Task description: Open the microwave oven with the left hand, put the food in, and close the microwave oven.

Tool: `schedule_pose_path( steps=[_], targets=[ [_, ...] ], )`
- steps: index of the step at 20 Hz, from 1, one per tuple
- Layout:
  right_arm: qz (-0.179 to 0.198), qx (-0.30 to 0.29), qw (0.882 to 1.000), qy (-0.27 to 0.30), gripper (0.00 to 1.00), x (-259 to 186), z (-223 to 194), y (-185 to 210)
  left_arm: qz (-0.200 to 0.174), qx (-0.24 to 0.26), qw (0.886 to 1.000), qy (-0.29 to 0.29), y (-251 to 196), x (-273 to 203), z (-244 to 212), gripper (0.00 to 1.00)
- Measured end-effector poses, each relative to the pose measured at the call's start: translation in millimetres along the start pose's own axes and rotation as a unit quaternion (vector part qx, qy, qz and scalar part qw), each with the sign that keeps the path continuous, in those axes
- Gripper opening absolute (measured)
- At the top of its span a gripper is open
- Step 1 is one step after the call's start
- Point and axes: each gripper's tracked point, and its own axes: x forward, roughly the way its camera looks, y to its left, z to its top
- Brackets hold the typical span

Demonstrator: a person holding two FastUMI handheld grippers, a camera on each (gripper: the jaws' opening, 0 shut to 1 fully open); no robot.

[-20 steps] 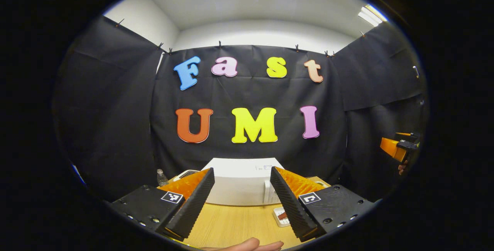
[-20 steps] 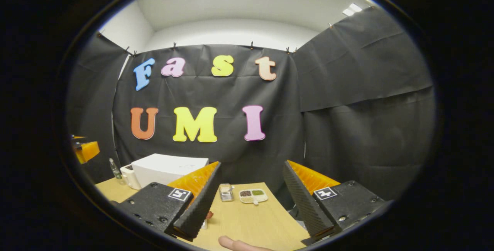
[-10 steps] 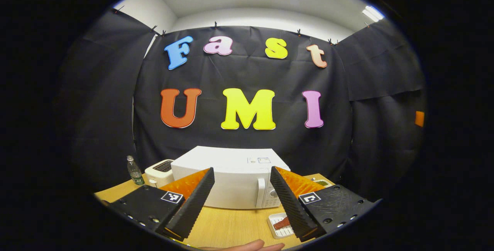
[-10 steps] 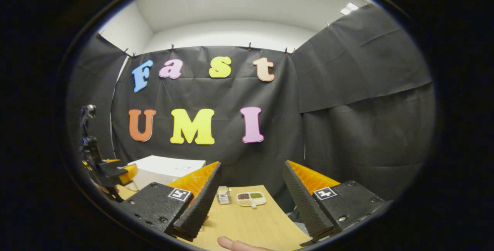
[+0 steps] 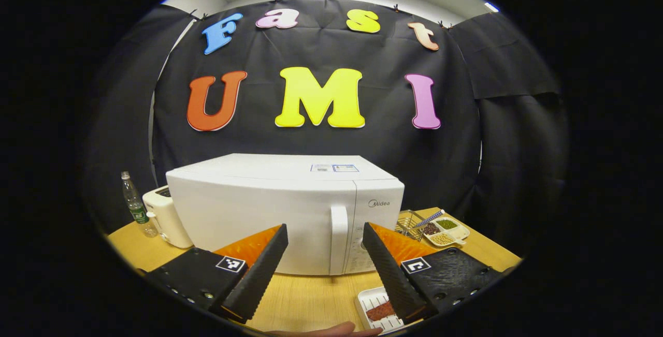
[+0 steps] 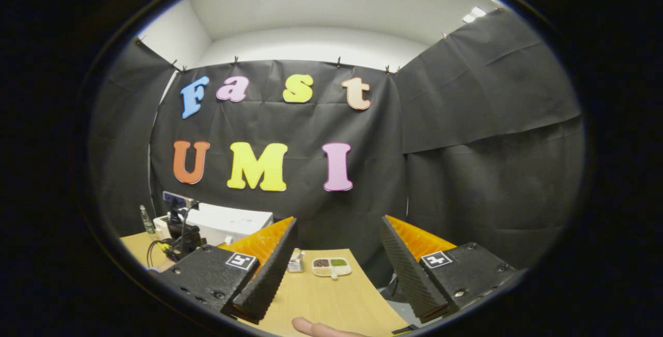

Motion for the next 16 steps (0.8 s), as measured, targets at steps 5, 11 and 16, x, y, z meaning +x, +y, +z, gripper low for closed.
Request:
schedule_pose_path(
  steps=[5,11,16],
  targets=[
    [-0.002,-0.007,1.0,0.012,0.92,2.5,-13.3,-10.0,0.014,0.017,1.0,0.021,-5.1,39.2,-35.4,0.93],
    [0.004,-0.012,1.0,0.009,0.92,3.7,-23.2,-18.9,0.023,-0.008,0.999,0.039,-3.7,63.9,-56.8,0.93],
    [0.013,-0.005,1.0,0.027,0.92,3.8,-35.6,-18.3,0.028,0.013,0.999,0.033,-1.9,67.1,-57.9,0.77]
  ],
)
